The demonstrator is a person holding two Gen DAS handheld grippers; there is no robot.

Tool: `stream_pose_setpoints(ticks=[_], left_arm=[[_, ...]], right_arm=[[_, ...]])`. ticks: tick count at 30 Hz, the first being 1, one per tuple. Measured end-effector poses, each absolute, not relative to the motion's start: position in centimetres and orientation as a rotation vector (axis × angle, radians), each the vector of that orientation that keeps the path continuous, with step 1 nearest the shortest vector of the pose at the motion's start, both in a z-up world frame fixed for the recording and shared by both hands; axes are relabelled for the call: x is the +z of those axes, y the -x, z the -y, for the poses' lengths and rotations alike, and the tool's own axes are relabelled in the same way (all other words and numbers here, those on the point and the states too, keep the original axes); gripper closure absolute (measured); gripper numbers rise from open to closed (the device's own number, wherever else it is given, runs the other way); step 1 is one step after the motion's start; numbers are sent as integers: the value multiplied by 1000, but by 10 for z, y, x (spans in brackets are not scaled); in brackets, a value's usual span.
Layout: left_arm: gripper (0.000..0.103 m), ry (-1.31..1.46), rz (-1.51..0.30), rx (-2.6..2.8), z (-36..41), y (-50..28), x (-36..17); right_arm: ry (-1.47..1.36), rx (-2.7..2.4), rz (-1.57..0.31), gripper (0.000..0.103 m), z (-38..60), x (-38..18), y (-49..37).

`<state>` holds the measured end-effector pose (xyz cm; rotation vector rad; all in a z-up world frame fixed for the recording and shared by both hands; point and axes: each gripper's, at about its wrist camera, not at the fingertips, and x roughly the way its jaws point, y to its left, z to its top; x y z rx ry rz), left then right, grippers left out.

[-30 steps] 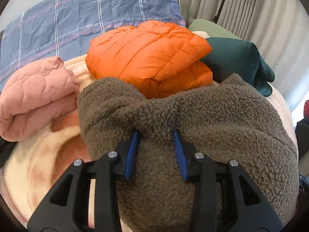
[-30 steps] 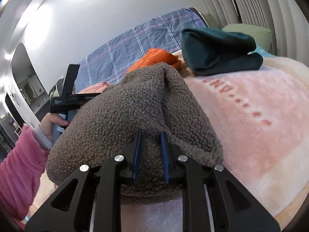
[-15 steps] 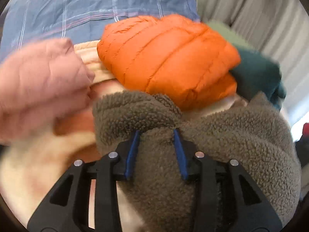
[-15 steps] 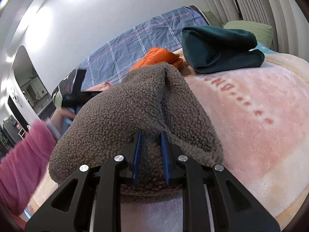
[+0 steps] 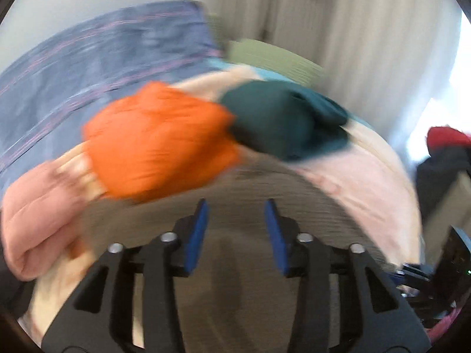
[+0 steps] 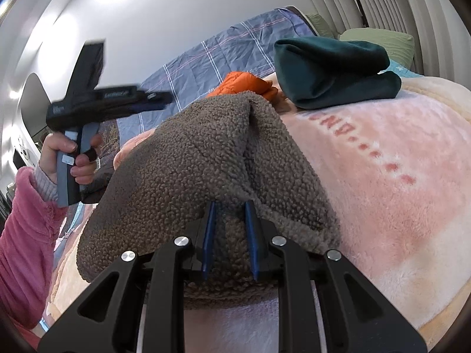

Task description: Fold large clothes

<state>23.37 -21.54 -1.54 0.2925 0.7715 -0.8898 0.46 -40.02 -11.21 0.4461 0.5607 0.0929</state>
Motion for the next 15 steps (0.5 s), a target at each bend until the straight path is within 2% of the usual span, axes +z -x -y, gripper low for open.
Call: stream_pose_setpoints(ticks=[1, 4, 8, 9, 10, 12, 15], left_arm=[[45, -309, -781, -930, 231, -226, -22], [41, -489, -893, -897, 287, -216, -79], [41, -570, -868, -853, 296, -209, -76], [41, -574, -862, -851, 295, -208, -77], [41, -563, -864, -856, 293, -209, -76], [41, -539, -876, -869, 288, -214, -77], [40, -525, -891, -874, 285, -221, -79]], right_arm=[[-449, 98, -559, 84, 401, -112, -4], [-455, 84, -564, 84, 405, -115, -2], [-480, 139, -552, 81, 415, -103, 1], [-483, 128, -543, 79, 417, -99, 2], [-478, 61, -507, 71, 421, -90, 7], [-466, 26, -467, 69, 427, -84, 10], [-511, 43, -596, 69, 433, -116, -12]])
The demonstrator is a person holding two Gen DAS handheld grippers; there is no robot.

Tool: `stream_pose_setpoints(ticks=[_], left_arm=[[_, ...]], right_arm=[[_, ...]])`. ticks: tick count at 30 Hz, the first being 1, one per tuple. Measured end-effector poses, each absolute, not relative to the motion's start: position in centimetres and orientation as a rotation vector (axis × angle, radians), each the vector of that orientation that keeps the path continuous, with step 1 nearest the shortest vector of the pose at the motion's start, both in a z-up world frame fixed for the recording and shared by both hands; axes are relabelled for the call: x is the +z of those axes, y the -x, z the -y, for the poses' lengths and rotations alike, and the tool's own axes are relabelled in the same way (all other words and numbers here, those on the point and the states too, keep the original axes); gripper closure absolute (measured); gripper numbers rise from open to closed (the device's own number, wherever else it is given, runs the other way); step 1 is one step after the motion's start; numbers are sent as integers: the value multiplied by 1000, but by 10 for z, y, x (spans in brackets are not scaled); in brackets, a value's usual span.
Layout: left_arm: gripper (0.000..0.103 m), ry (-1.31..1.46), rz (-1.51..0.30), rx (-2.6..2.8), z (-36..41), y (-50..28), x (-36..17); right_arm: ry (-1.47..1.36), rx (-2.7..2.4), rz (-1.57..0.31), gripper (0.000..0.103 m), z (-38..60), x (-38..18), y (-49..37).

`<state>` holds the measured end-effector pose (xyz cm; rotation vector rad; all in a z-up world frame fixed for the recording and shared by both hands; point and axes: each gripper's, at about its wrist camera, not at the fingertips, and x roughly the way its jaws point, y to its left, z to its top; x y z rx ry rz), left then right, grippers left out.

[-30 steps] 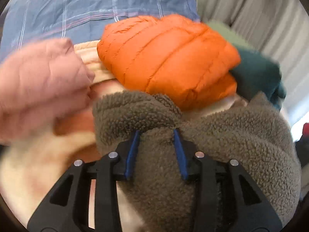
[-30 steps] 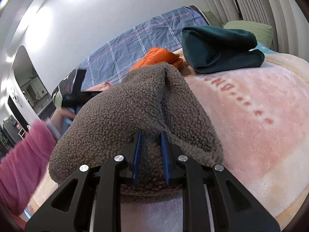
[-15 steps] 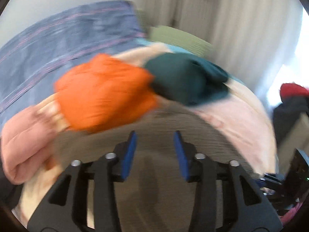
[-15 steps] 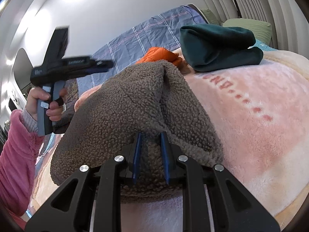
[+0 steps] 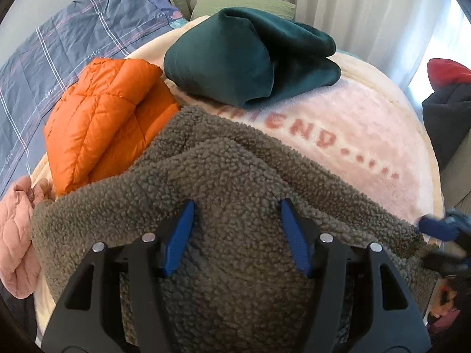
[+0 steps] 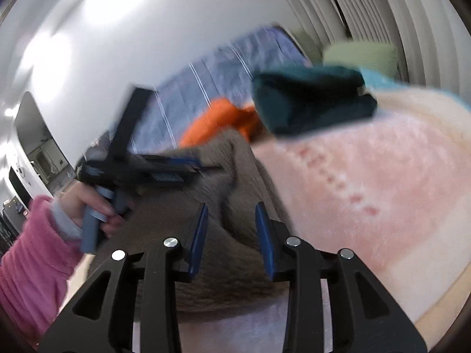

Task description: Fold large clothes

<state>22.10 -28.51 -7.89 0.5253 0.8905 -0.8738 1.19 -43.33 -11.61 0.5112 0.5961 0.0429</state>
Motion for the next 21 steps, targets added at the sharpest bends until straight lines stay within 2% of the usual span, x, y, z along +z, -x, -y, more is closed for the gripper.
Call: stream_pose_setpoints(ticks=[2, 7, 11, 14, 17, 21], left_arm=[[39, -526, -895, -871, 289, -220, -81], [39, -535, -811, -845, 285, -210, -70], [39, -423, -714, -786, 234, -184, -30], [31, -366, -635, -797, 179, -136, -12], [23, -389, -596, -805, 133, -78, -20], [22, -418, -661, -766, 96, -17, -59]], right_arm=[[-573, 40, -621, 69, 440, -144, -21], [-532, 23, -640, 69, 432, -138, -25], [-549, 35, -635, 69, 436, -141, -26], [-548, 36, -625, 69, 435, -143, -27], [-555, 40, -617, 69, 437, -143, -26], [-564, 51, -608, 68, 439, -144, -21]])
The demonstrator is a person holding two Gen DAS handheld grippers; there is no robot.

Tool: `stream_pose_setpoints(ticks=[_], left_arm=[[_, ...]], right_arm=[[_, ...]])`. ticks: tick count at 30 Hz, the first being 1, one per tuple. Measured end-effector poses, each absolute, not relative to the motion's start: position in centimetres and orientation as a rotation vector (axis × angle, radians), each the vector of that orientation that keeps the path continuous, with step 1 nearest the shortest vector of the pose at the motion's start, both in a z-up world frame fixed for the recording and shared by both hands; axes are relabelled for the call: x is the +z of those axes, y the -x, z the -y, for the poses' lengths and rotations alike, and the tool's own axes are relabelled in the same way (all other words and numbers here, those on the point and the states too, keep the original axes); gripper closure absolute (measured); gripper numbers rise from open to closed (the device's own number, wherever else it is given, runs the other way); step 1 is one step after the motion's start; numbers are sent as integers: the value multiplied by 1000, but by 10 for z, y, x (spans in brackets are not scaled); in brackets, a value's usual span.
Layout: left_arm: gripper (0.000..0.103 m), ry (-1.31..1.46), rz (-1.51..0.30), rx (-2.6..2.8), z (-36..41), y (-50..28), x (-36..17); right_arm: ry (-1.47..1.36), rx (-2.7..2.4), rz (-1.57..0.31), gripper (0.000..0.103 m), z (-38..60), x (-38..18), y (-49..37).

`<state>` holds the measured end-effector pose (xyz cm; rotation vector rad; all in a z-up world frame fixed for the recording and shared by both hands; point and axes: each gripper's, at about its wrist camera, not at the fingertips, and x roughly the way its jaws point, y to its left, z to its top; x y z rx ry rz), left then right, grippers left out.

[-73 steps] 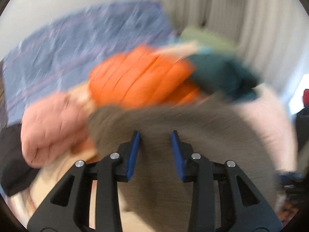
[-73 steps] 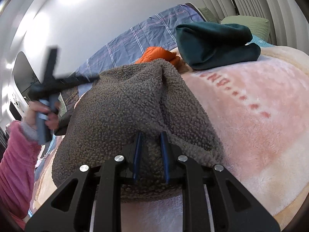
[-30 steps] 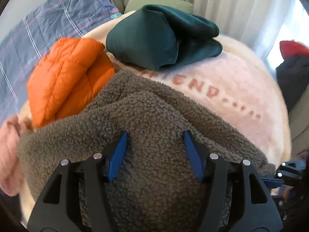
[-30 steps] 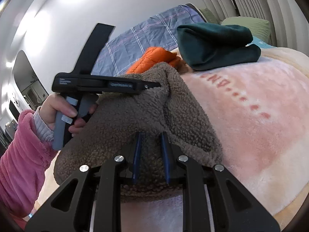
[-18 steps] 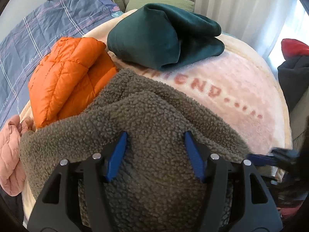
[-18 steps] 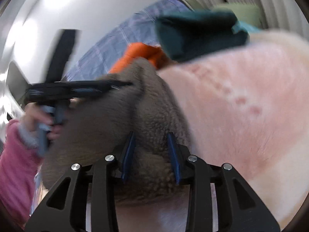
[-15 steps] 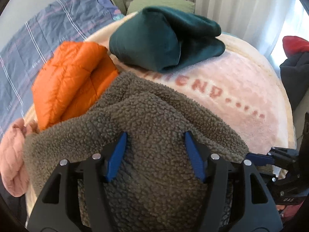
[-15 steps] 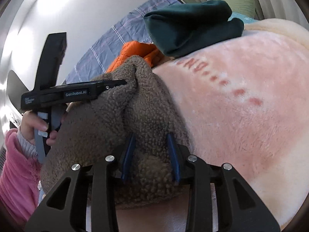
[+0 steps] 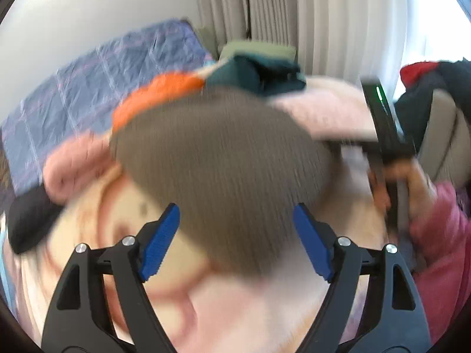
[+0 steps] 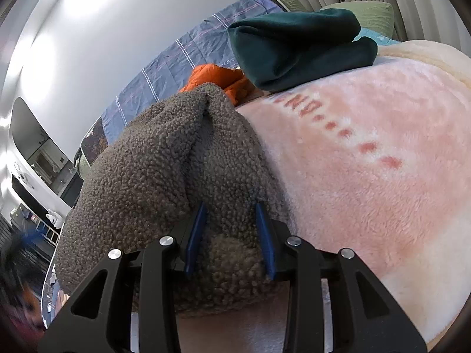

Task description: Fold large clothes

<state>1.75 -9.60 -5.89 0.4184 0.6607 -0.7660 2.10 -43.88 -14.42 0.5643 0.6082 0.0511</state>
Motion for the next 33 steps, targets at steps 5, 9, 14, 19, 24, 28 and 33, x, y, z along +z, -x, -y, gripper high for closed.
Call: stream_pose_setpoints(ticks=[5, 9, 14, 19, 24, 28, 33], left_arm=[[22, -460, -718, -688, 106, -2, -102], [22, -550, -597, -514, 141, -13, -122], [23, -598, -543, -394, 148, -25, -128], [22, -667, -559, -306, 125, -24, -134], [23, -628, -586, -301, 115, -27, -133], [23, -631, -578, -326, 117, -13, -129], [26, -547, -644, -485, 102, 3, -113]], right_arm=[[-570, 49, -601, 68, 438, -145, -22], [-563, 45, -595, 68, 438, -145, -21], [-527, 8, -583, 68, 432, -144, -19], [-498, 45, -601, 67, 420, -143, -22], [-489, 28, -599, 66, 418, -142, -21], [-522, 42, -597, 66, 425, -144, -22], [-531, 43, -592, 66, 427, -144, -21]])
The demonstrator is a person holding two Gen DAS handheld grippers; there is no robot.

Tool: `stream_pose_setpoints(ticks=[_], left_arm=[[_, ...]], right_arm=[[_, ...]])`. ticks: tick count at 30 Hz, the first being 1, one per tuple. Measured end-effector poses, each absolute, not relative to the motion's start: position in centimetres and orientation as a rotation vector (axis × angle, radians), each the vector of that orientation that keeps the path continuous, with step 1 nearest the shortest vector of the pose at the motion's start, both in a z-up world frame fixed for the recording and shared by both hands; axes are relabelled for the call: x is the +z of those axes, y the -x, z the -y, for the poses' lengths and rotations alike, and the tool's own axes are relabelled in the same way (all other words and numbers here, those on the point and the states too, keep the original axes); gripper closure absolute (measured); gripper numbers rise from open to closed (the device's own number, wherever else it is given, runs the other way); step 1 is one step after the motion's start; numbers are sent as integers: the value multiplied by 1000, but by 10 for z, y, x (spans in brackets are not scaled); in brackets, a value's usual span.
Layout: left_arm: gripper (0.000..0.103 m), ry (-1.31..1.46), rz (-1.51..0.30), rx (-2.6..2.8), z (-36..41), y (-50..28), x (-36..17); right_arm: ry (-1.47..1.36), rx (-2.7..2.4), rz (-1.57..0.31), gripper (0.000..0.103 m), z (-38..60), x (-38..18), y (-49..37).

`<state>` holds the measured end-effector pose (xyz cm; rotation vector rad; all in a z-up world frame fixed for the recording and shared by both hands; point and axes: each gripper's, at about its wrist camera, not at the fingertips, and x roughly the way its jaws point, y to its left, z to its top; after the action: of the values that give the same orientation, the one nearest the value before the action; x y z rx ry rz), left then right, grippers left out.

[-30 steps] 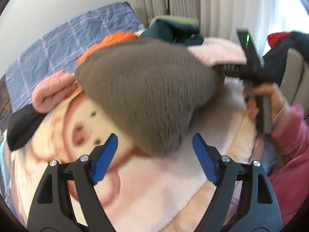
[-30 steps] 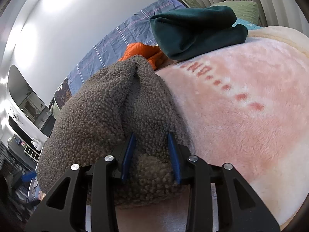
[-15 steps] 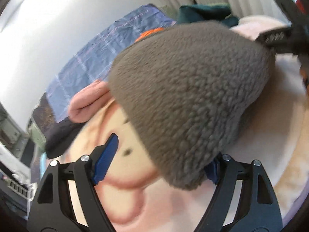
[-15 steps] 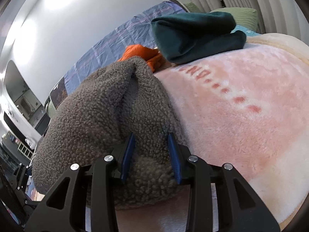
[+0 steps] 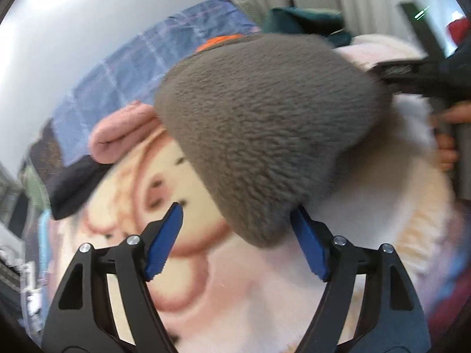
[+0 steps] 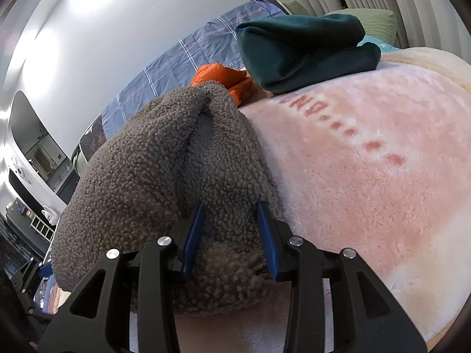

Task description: Fold large clothes

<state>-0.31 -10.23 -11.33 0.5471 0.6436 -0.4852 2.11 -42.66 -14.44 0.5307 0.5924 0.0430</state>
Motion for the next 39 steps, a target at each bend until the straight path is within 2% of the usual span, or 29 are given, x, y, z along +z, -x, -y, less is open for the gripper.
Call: stream_pose_setpoints(ticks=[3, 7, 9, 13, 17, 21, 27, 33, 36, 37, 39], left_arm=[[26, -478, -663, -588, 88, 14, -89], [30, -394, -564, -626, 82, 5, -41], [37, -367, -525, -651, 92, -12, -24], [71, -358, -524, -716, 132, -61, -10], [81, -265, -648, -747, 173, -132, -21], [82, -365, -743, -716, 206, -167, -82], [83, -384, -723, -714, 204, -160, -81], [84, -394, -729, -708, 208, -162, -78], [84, -407, -721, -699, 209, -160, -78], [84, -409, -718, -697, 209, -160, -78], [84, -422, -714, -685, 210, -159, -81]], right_arm=[[-529, 44, -590, 66, 425, -144, -20], [-527, 43, -589, 66, 425, -143, -21], [-526, 43, -589, 66, 425, -143, -21], [-526, 45, -587, 66, 424, -143, -19], [-530, 50, -588, 66, 425, -144, -20], [-534, 50, -593, 66, 426, -144, -21], [-544, 99, -574, 65, 431, -124, -13], [-446, 196, -390, 66, 414, -63, 6], [-409, 187, -508, 76, 395, -83, -26], [-430, 185, -602, 75, 393, -115, -45], [-542, 238, -594, 71, 407, -139, -48]])
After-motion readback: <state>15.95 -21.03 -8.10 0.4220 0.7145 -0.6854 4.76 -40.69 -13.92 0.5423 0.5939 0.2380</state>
